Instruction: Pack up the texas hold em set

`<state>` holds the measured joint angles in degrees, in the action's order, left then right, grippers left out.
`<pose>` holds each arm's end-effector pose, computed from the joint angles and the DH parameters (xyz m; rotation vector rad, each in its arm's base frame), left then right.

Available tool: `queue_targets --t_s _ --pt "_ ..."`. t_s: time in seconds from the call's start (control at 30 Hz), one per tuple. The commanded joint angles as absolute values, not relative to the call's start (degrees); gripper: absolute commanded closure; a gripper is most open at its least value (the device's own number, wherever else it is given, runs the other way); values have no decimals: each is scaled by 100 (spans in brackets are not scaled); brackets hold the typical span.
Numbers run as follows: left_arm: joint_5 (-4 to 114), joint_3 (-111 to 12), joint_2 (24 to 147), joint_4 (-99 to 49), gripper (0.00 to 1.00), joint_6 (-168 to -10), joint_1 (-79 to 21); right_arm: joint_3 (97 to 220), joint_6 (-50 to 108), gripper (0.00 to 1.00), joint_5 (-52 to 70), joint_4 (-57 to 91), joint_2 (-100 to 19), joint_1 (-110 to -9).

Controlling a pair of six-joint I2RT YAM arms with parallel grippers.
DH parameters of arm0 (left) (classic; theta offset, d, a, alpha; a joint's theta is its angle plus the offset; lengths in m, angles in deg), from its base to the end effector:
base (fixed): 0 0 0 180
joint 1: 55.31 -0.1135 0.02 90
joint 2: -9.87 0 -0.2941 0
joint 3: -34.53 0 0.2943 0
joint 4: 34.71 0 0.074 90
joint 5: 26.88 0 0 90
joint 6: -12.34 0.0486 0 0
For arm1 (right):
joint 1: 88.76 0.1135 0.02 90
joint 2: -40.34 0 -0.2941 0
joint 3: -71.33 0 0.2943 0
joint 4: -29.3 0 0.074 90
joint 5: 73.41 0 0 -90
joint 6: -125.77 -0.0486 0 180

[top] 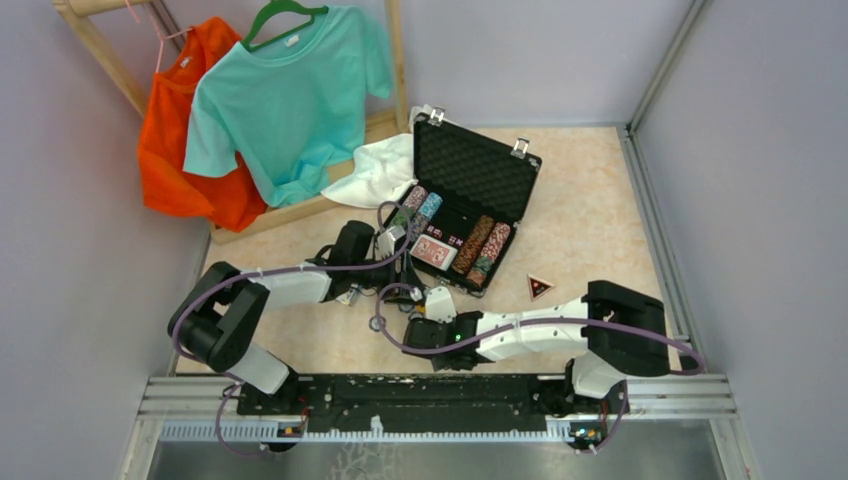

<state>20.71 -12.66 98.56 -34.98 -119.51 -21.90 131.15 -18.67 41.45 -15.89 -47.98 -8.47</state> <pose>0.2460 -0.2015 0.1401 0.2550 2.5303 -1.4628 0.0713 0.2954 0.1537 -0.5077 2.5839 0.1248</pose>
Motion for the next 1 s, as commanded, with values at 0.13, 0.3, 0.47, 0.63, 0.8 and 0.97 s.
queue_targets --t_s 0.13,0.3,0.47,0.63,0.8,0.97 --pt "1868 -1222 9809 -3621 34 -11915 -2370 13328 -1433 61 4187 -1604 -4374 -1245" --pt "1504 -1137 9856 -3854 33 -12037 -2529 13459 -1081 61 4239 -1604 -4256 -1522" --pt "1270 -1141 9971 -3966 32 -12088 -2556 13755 -682 61 4276 -1534 -4372 -1753" --pt "1104 -1161 10127 -4104 32 -12182 -2556 14069 -350 61 4272 -1419 -4573 -1928" --pt "858 -1179 10317 -4380 32 -12351 -2559 14365 -123 61 4266 -1375 -4736 -1962" --pt "645 -1147 10412 -4660 36 -12522 -2558 14542 35 61 4262 -1366 -4811 -1981"
